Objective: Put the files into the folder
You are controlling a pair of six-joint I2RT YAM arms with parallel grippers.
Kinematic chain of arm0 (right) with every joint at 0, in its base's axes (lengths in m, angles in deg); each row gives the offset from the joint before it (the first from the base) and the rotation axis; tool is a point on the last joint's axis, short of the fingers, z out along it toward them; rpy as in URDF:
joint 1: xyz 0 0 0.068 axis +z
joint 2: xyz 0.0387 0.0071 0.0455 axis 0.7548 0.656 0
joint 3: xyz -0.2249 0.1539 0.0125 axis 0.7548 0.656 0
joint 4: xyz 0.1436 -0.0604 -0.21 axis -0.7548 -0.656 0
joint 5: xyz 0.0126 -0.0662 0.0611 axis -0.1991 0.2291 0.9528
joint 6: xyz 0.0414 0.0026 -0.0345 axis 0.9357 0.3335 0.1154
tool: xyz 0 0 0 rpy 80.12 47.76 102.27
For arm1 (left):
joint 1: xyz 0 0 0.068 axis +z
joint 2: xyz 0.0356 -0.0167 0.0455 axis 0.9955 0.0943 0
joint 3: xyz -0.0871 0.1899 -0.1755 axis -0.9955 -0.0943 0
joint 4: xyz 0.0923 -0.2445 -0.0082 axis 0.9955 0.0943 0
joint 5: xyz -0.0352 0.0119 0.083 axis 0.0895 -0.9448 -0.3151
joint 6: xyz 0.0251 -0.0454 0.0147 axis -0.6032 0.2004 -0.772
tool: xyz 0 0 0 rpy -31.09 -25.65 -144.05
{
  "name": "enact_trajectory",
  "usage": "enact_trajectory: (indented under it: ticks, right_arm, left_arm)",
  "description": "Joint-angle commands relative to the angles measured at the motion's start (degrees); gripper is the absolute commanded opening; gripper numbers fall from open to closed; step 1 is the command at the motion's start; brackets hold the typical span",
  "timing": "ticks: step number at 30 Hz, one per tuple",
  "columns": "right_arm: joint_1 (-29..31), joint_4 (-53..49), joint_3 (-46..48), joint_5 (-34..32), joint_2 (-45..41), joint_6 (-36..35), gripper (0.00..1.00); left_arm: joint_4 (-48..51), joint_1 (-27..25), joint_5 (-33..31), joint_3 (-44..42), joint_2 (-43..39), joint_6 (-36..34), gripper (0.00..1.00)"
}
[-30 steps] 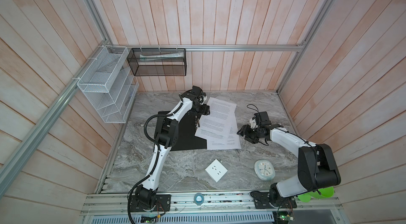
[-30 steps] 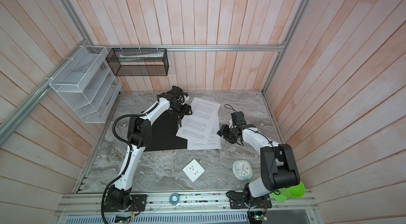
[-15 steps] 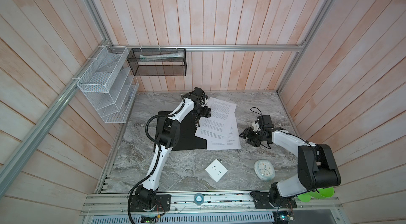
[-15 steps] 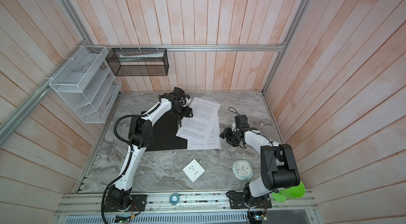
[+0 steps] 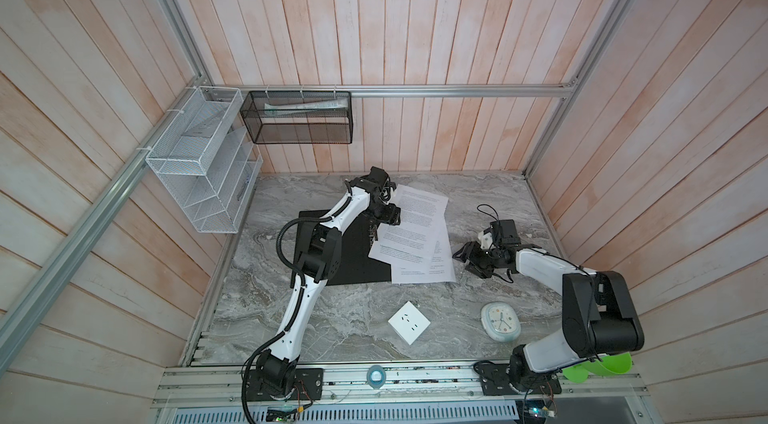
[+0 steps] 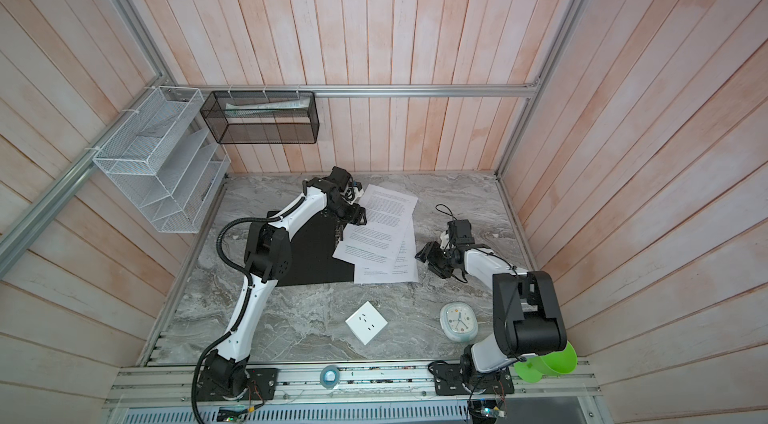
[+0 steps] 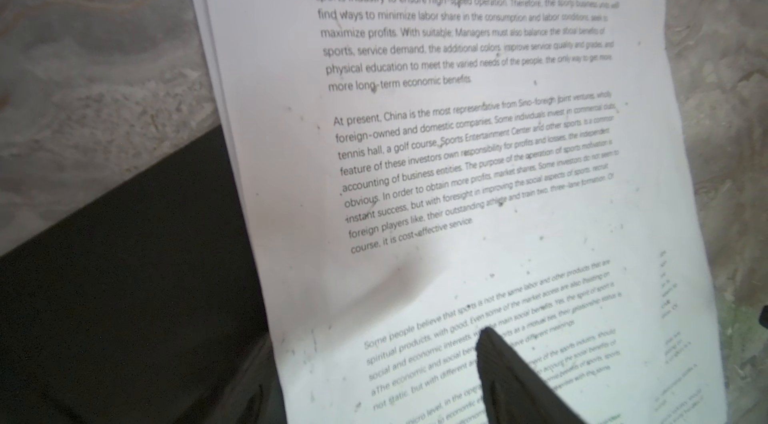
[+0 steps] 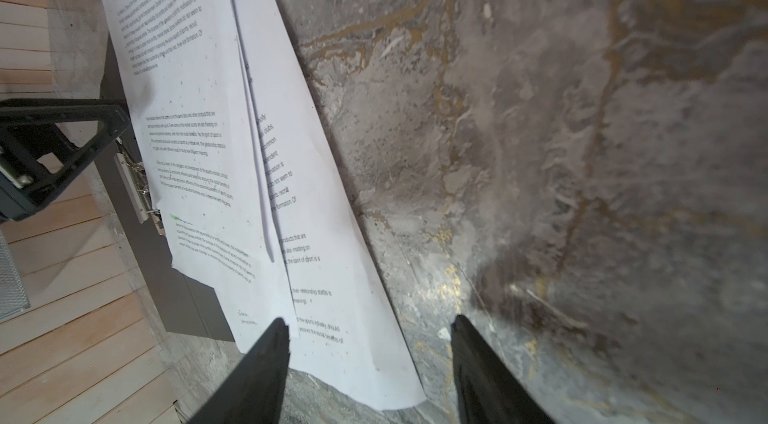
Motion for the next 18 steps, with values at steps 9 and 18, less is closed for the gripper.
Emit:
enact_trajectory:
  ticks: [9,18]
  right_arm:
    - [-1.1,2.4,0.3,1.9,2.6,0.8,0.62]
    - [-1.6,2.2,-1.8,2.6,6.0,-0.6,0.61]
  left_arm:
    - [4.8,-1.9,5.9,-5.5,-2.8,-0.2,0.78]
    - [5.2,-2.4,7.9,-9.9,-7.2,0.4,0.78]
